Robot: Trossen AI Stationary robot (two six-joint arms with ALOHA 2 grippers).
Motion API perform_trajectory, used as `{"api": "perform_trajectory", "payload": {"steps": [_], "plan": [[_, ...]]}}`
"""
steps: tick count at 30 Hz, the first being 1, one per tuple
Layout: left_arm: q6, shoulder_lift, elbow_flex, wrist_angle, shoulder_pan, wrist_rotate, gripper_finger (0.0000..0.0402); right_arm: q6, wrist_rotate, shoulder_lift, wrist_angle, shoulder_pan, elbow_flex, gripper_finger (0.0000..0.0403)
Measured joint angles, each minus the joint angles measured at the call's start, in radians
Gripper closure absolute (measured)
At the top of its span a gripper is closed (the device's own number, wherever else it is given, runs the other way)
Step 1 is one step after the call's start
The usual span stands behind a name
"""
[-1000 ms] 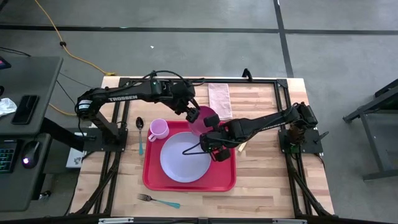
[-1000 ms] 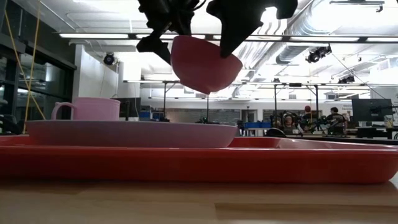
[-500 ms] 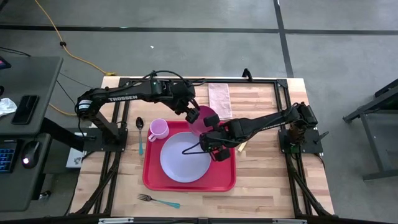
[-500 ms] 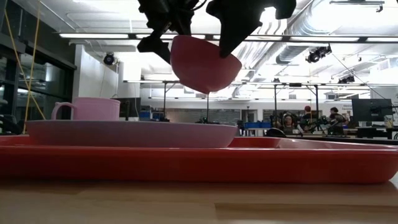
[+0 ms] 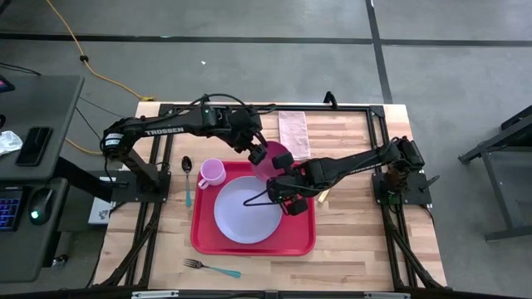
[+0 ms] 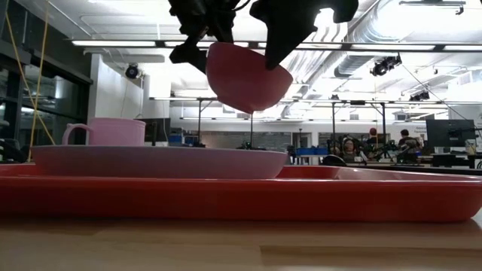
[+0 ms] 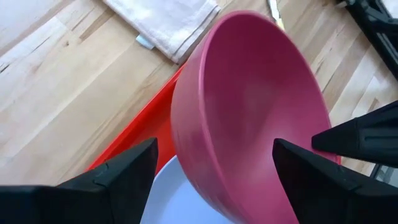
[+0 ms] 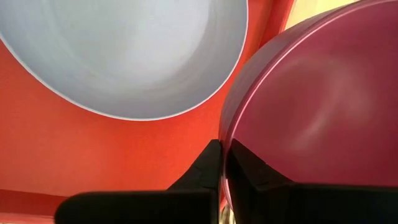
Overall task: Set up tray
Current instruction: Put the red bowl on top of the blue plate
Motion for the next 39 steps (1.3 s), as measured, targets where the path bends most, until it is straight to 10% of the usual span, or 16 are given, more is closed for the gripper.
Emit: {"api": "perform_trajectory", "payload": {"steps": [19,39], "plan": [[-0.005,0.000,0.000,0.019,0.000,-0.062,0.0074,-0.003,0.000,0.000,0.000,0.000,0.000,0.0403],[-0.015,0.003,-0.002,-0.024,0.000,-0.119,0.0378,-0.008,0.005,-0.001,0.045,0.000,0.002,0.0402]]}}
